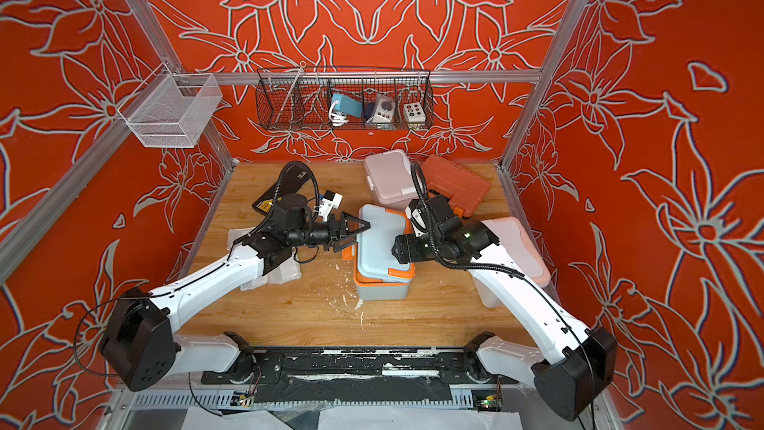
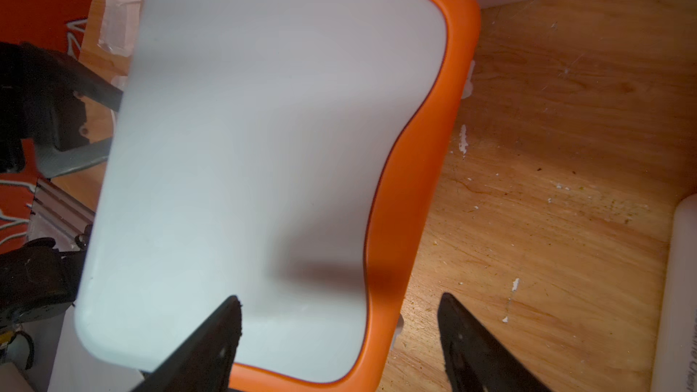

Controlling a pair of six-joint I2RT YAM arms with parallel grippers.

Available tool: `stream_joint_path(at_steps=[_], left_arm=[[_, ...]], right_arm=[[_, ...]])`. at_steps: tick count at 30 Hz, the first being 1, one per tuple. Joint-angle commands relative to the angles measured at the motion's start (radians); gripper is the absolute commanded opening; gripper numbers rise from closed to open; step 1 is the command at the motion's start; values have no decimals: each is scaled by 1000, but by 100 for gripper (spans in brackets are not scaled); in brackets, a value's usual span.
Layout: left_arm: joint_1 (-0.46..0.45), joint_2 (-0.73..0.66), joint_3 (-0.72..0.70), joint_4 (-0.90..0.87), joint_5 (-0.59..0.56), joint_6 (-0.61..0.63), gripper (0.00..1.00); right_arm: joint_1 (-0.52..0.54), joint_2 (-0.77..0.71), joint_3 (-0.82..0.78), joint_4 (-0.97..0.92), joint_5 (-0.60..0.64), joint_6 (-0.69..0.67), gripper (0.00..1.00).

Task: Open first aid kits and take out gauze
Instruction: Open the lid of the first aid kit.

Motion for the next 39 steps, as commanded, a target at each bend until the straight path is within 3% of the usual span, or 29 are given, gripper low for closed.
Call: stream_joint_path(at_steps=[1,11,19,24,28,39], left_arm=[[-36,33,90,3,6,10,88],[-160,209,371,-39,-18,27,88],[-234,324,525,-49,-30,26,88],[-252,352,537,-34,-30,20,88],[-255,331,512,-32,-44,29,88],[-235,146,349,-187,-294,164,92]], right_arm=[[-15,-59,42,-25,84,19,85],[-32,-193,80,-9,87,9,87],[-33,-224,64,34,-39,-27,87],[-31,-219,44,48,-87,-35,87],[-29,-188,50,3,-57,-45,83],[-27,-189,59,-38,-1,-58,76]])
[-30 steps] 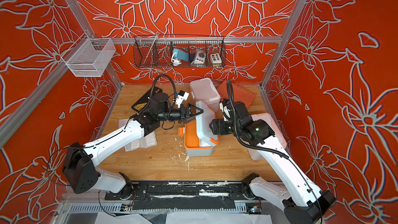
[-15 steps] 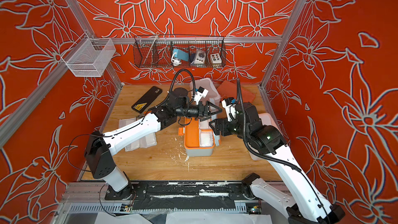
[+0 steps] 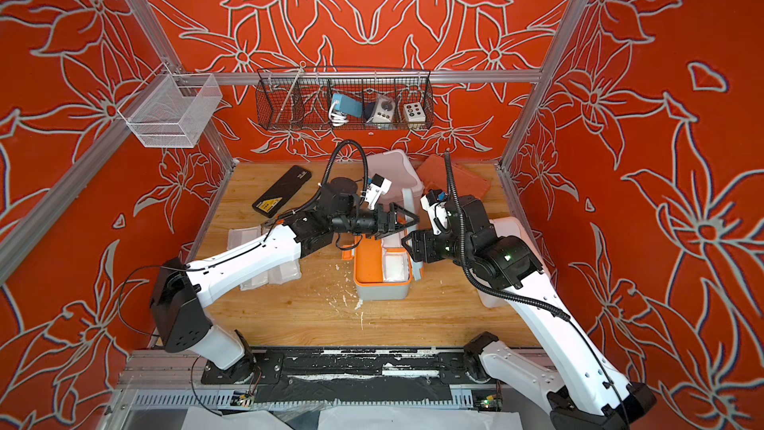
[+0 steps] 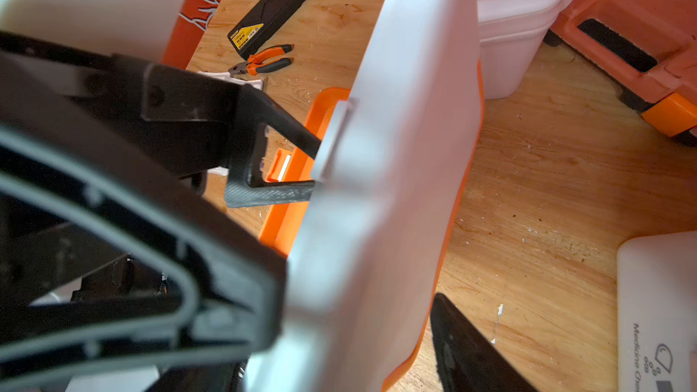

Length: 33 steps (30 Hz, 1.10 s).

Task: Open first aid kits and take out gauze
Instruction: Open the lid of the first aid kit.

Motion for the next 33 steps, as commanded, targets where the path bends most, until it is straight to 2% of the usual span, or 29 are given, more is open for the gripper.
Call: stream_joint_path(at_steps=[1,3,9,14,25,30,33], left_arm=[[17,-101,-64,-80,-141,74,92],[36,-141,-112,-137,-205,101,92],[63,-224,-181,-380,-490,212,91],[66,-192,-174,-500,-603,275,88],[68,9,-125,-540,-628,330,86],[86,20,-156,-523,-626,333,86],[104,5,-182,-523,-629,335,86]], right_arm=[[1,-6,5,-25,33,-13,76],[2,-6,6,-26,34,-15,75],[0,-4,1,-23,35,-13,75],[1,2,0,-22,38,-10,75],[1,0,27,-94,136,-16,75],[-6,-4,47,-160,244,-7,75],[-23,-4,55,-170,243,-5,76]])
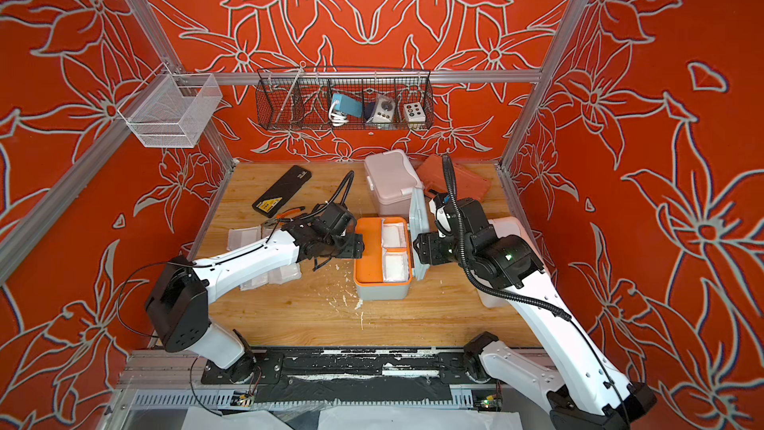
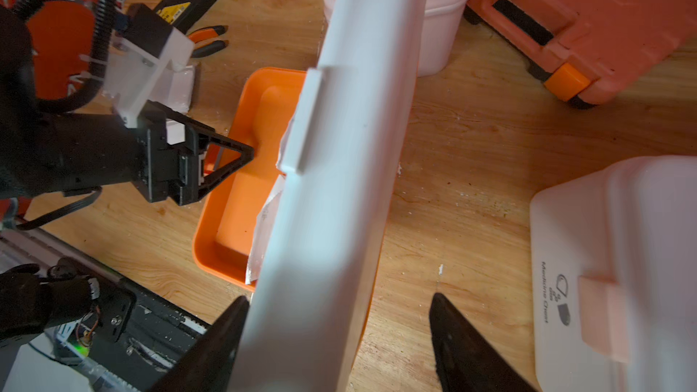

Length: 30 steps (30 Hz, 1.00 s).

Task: Open first aid kits and take out gauze
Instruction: Open the lid of the first aid kit.

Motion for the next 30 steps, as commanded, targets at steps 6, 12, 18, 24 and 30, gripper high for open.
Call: stream_joint_path(at_steps=[6,12,18,24,30], left_arm=[[67,-63,-74,-11,-19,28,86],[94,-86,-95,-11,-17,38,86],[109,-107,-113,-10,-14,45,86],[129,-128,-131,-10,-11,50,86],[133,-137,-132,-6,-4,52,86]], right_arm=[[-127,-20,22,-50,-88,-9,77],[-232,-17,-41,-15,-227,-9,77],[-299,-4,-123,39,-351,3,77],[-329,18,-190,87,-390,4,76],[-339,54,-224,99,-386,-1,77]])
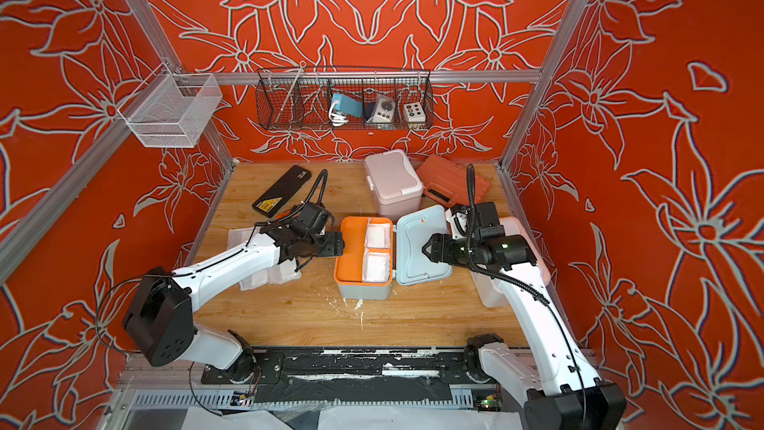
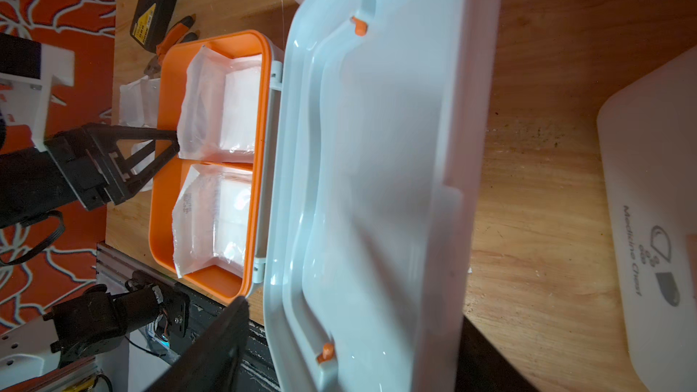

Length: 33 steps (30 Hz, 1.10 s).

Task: Open first aid kits and take out gauze
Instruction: Open the lid of the first aid kit.

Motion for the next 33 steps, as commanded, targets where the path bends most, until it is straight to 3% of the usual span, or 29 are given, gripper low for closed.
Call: stream_joint_path(at_steps=[1,14,27,33], left_arm=[[7,-27,-5,-18,-7,18,86],[11,-38,-3,-16,2,25,86],[6,-106,80,-72,39,16,85],[-66,-90,186,-128,19,12,81]], right_arm=[[-10,20,-19,17,-11,-5,78],[-23,33,-76,51,46,16,98],[-24,20,-91,60,84,27,98],[-24,8,-90,60,91,32,98]])
